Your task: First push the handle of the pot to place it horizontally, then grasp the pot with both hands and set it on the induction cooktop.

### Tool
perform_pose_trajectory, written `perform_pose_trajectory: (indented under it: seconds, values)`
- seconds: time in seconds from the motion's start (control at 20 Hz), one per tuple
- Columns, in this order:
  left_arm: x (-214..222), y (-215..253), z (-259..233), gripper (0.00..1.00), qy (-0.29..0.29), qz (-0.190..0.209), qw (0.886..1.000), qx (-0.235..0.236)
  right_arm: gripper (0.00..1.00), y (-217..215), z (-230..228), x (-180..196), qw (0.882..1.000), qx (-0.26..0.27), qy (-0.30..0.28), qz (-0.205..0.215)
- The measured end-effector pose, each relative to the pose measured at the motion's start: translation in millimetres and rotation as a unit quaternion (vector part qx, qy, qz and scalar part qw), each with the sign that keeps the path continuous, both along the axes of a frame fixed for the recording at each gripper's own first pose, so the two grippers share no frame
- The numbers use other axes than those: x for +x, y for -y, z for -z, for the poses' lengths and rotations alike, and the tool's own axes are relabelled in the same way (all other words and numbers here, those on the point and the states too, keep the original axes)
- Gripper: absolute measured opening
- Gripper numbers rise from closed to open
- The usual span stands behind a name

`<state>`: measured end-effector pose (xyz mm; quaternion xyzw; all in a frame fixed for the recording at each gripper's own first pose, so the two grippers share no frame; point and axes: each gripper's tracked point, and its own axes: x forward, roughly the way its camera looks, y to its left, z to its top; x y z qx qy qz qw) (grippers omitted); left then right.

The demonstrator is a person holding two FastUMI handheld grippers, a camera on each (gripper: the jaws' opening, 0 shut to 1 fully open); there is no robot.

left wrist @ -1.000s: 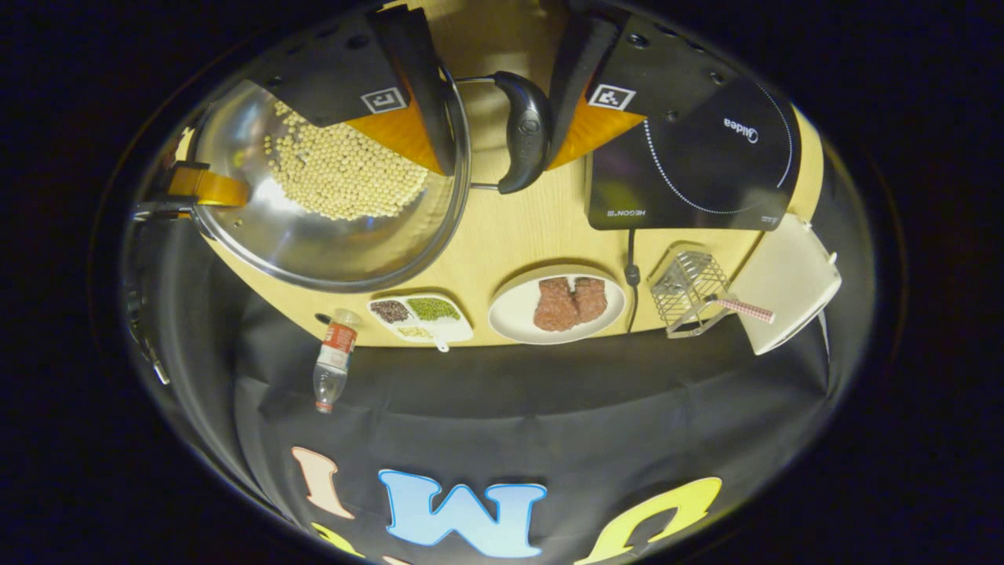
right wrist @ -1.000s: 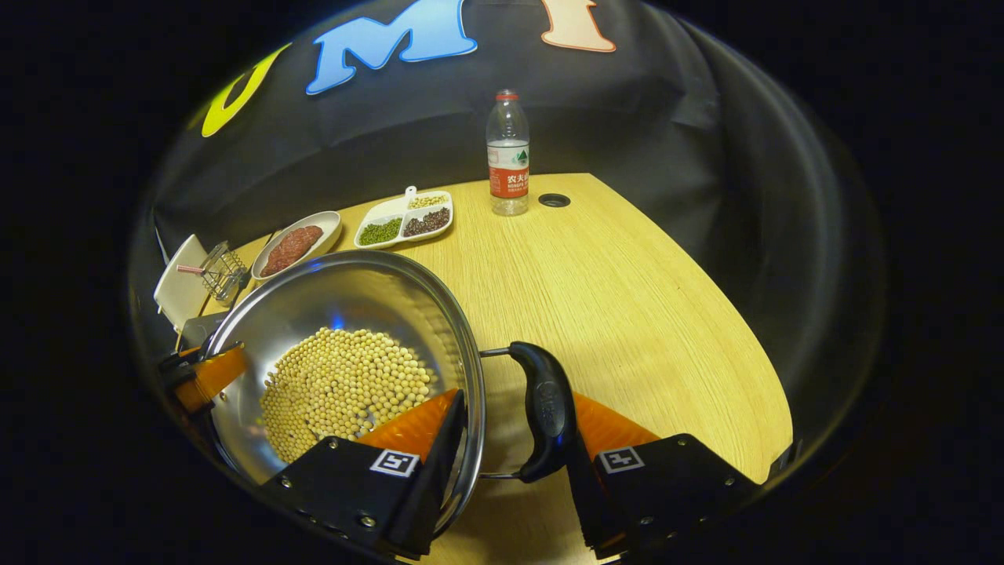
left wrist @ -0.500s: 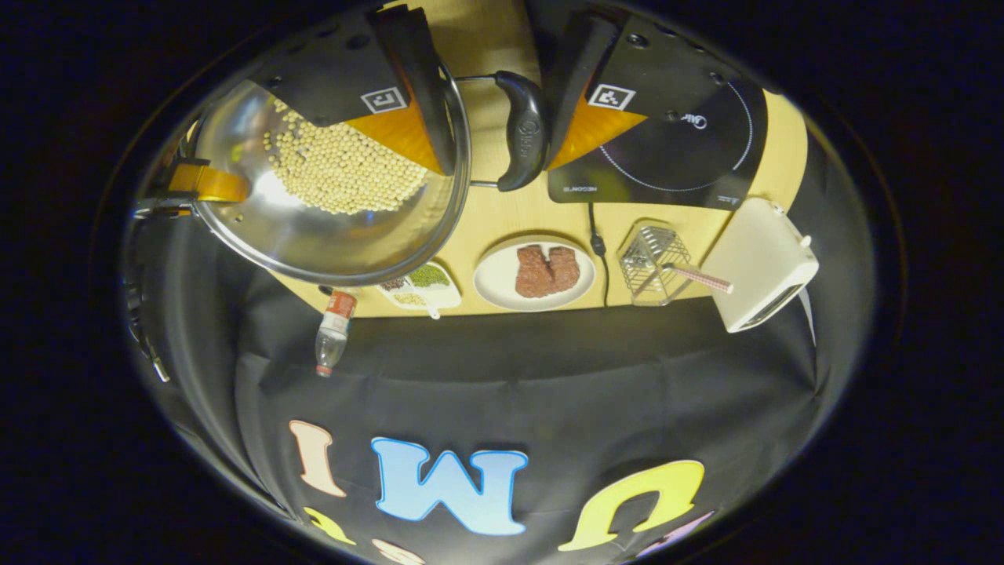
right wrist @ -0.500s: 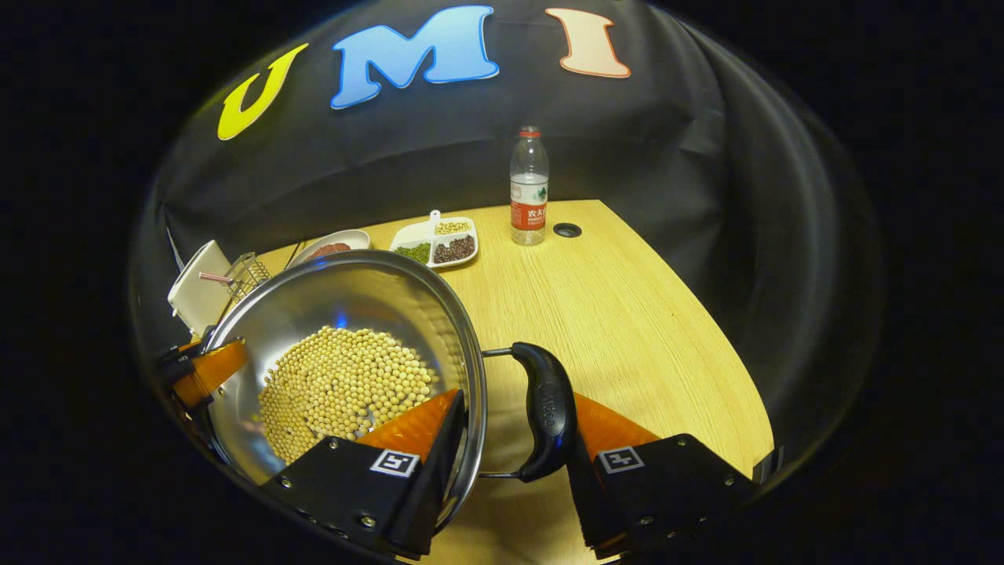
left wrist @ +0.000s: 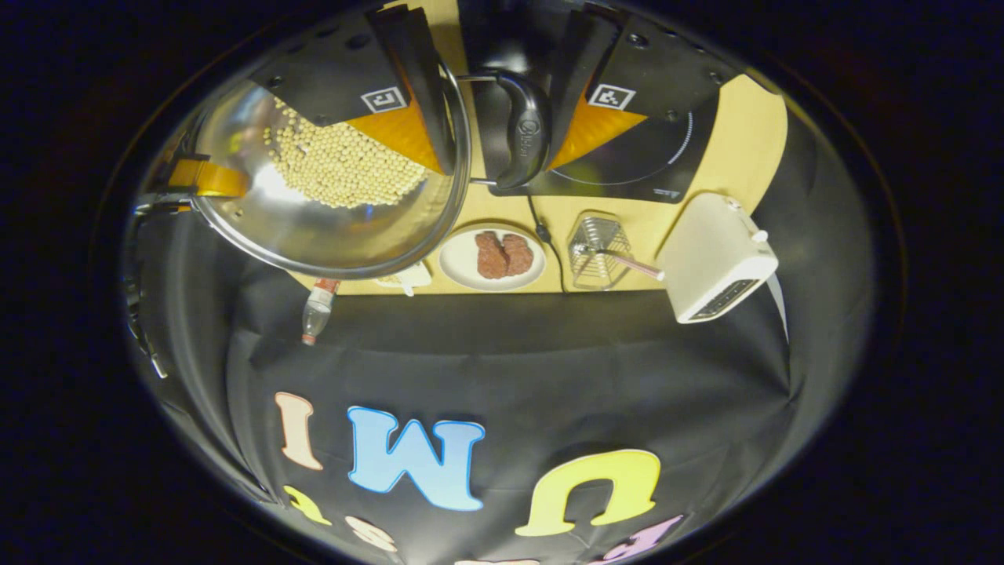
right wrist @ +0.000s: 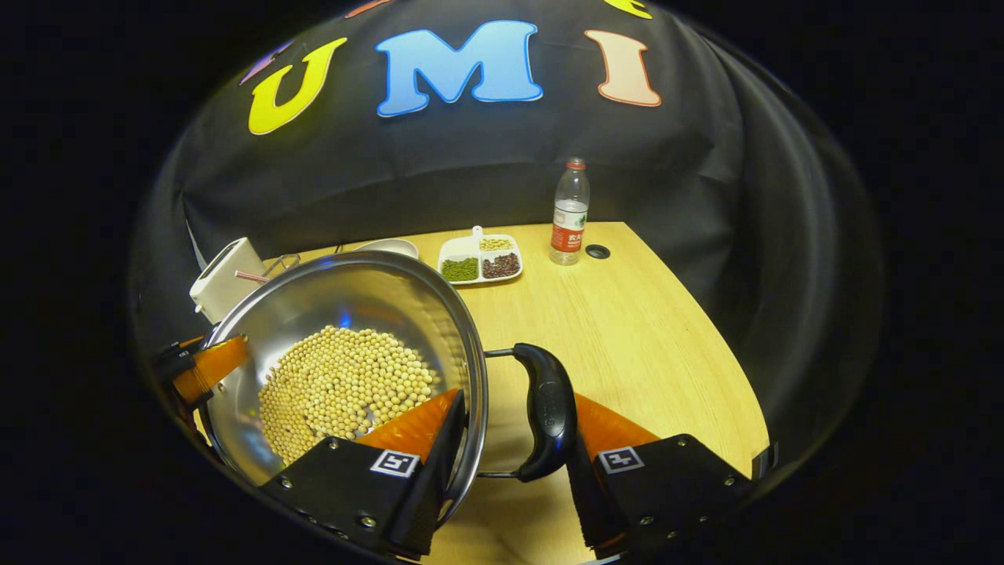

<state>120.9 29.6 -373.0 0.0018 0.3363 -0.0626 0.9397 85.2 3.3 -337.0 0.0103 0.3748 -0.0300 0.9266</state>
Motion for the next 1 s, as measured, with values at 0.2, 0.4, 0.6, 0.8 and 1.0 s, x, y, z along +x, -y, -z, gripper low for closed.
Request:
perform_pose_trajectory:
  seconds: [0.2,0.4,0.6,0.8,1.0]
  values:
    - [-1,-33,-9,0.66,0.005,-0.013,1.000,0.000,0.68,-29,-7,2,1.000,0.000,0.003,-0.011]
    - [-2,-67,-15,0.66,0.008,-0.023,1.000,0.002,0.68,-63,-8,2,1.000,0.000,0.001,-0.021]
    - [-3,-101,-16,0.69,0.008,-0.036,0.999,0.004,0.63,-95,-7,5,0.999,0.003,-0.002,-0.031]
    - [-5,-135,-16,0.69,0.006,-0.048,0.999,0.004,0.68,-124,-5,9,0.999,0.002,-0.005,-0.043]
    - [-4,-165,-12,0.66,0.004,-0.055,0.998,-0.002,0.69,-150,1,11,0.999,0.002,-0.010,-0.049]
